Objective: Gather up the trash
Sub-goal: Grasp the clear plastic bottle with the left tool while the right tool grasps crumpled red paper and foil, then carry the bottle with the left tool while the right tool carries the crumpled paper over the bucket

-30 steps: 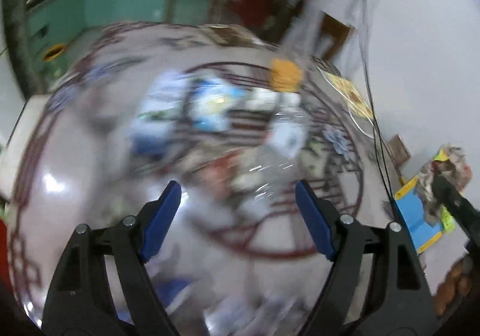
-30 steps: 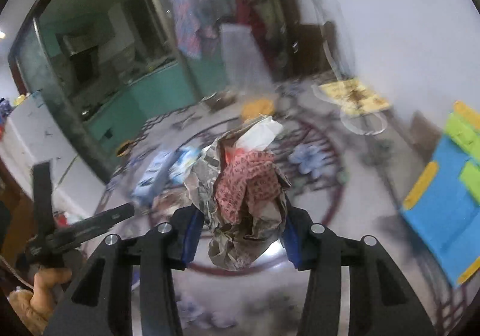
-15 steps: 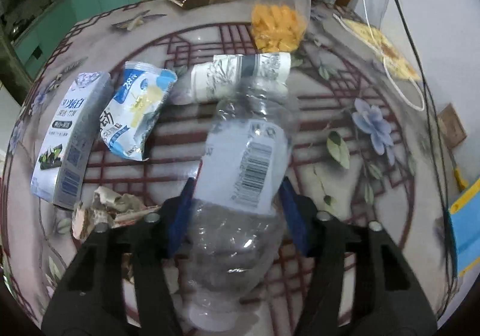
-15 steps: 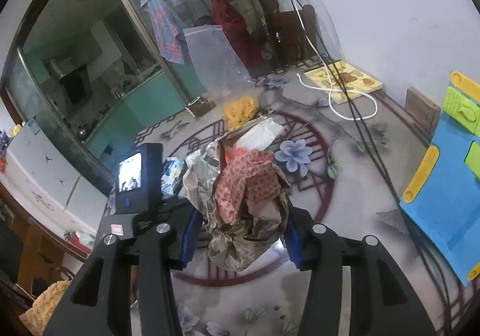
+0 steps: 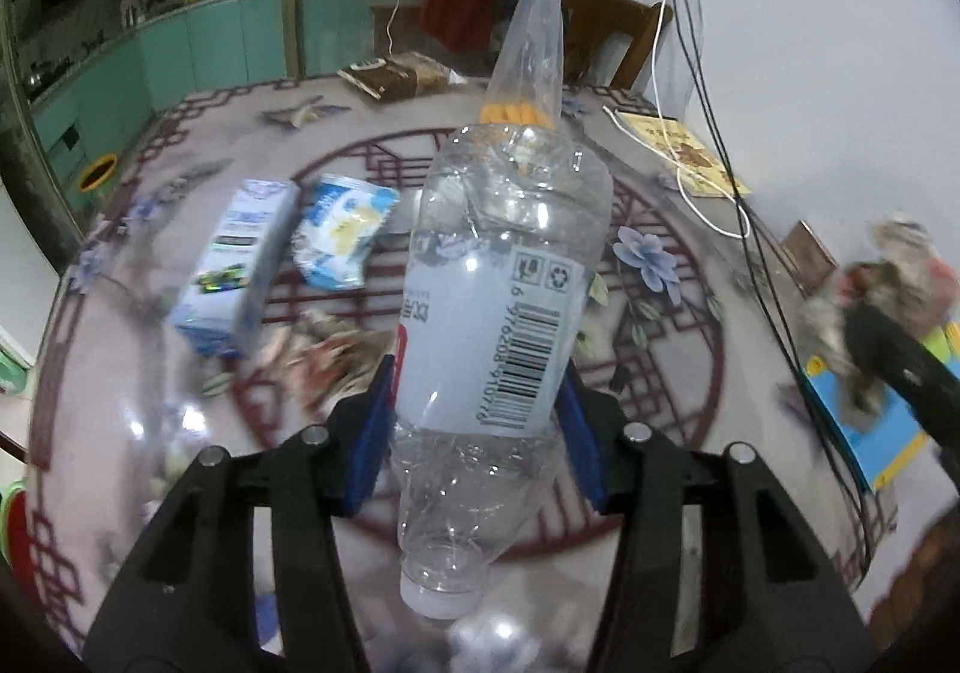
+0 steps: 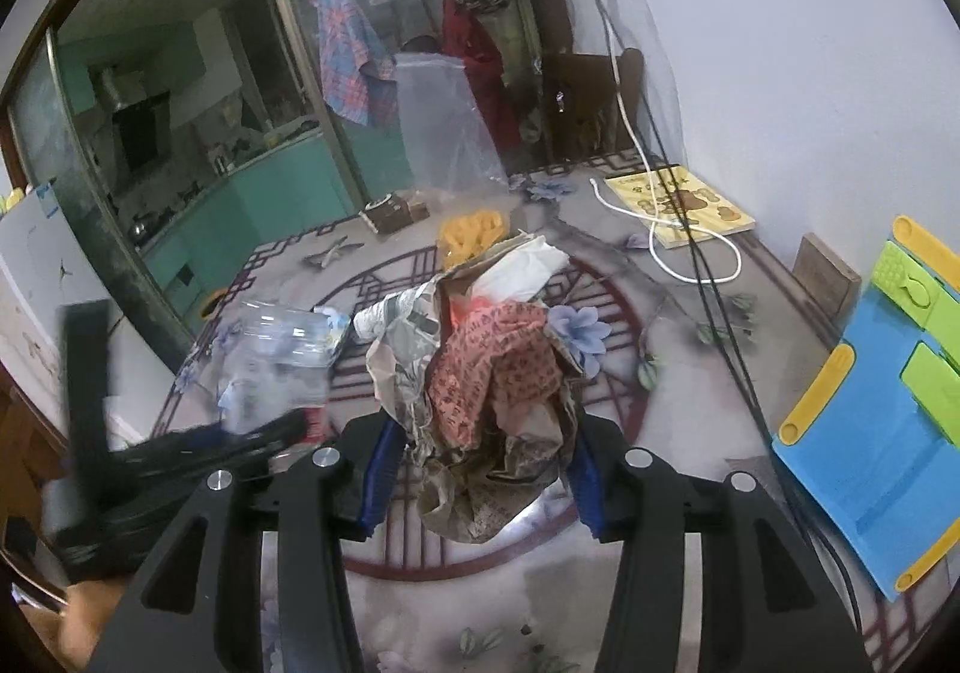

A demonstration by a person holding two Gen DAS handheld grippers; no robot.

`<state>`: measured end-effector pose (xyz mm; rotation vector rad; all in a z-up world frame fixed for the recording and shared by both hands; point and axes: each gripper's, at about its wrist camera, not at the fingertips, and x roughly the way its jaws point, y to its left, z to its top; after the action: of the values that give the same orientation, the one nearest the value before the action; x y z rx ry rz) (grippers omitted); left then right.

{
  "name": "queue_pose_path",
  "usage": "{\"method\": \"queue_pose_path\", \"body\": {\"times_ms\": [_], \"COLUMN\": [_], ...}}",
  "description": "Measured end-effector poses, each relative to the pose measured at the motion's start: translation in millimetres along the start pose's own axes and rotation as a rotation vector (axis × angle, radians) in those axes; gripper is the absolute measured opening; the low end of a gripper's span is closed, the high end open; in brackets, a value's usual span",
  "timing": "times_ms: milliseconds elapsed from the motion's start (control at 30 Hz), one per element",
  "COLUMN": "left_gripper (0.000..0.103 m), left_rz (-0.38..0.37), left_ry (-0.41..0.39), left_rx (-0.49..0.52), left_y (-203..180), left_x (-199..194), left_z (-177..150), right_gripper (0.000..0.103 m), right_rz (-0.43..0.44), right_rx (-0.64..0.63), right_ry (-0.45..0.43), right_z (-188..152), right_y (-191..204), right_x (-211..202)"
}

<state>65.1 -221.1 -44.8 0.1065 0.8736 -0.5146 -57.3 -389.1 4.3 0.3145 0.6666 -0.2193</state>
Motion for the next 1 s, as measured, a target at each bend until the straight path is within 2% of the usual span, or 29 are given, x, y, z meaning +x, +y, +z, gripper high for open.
{"method": "queue_pose_path", "body": {"times_ms": [367, 467, 600, 667, 733, 1000], "left_gripper": [0.049, 0.049, 0.049, 0.049, 0.049, 0.05], "left_rz": [0.077, 0.122, 0.195, 0.23, 0.215, 0.247], "left_ry": [-0.013, 0.001, -0.055, -0.08, -0.081, -0.133], "left_rx": [0.032, 0.074, 0.1, 0.077, 0.029, 0.015], "left_y": [58.1, 79.0, 106.9, 120.9, 137.5, 159.6], "left_x": [-72.6, -91.0, -111.8, -118.0, -122.0, -145.6], "left_z": [-40.5, -47.1, -56.0, -62.3, -68.8, -78.8], "right_gripper": [0.046, 0.046, 0.046, 0.046, 0.046, 0.047], "right_rz": [-0.027, -0.033, -0.01, 0.001, 0.002, 0.013], "right_rx": [-0.131, -0.183, -0.247, -0.258, -0.278, -0.283], "right_ry": [0.006, 0.0, 0.018, 0.029, 0.026, -0.022], "right_z": [-19.9, -30.2, -44.6, -49.2, -51.9, -60.3], "right_y": [44.3, 59.5, 76.8, 81.3, 87.0, 115.0], "right_x": [8.7, 12.9, 17.4, 18.8, 16.6, -2.2]}}
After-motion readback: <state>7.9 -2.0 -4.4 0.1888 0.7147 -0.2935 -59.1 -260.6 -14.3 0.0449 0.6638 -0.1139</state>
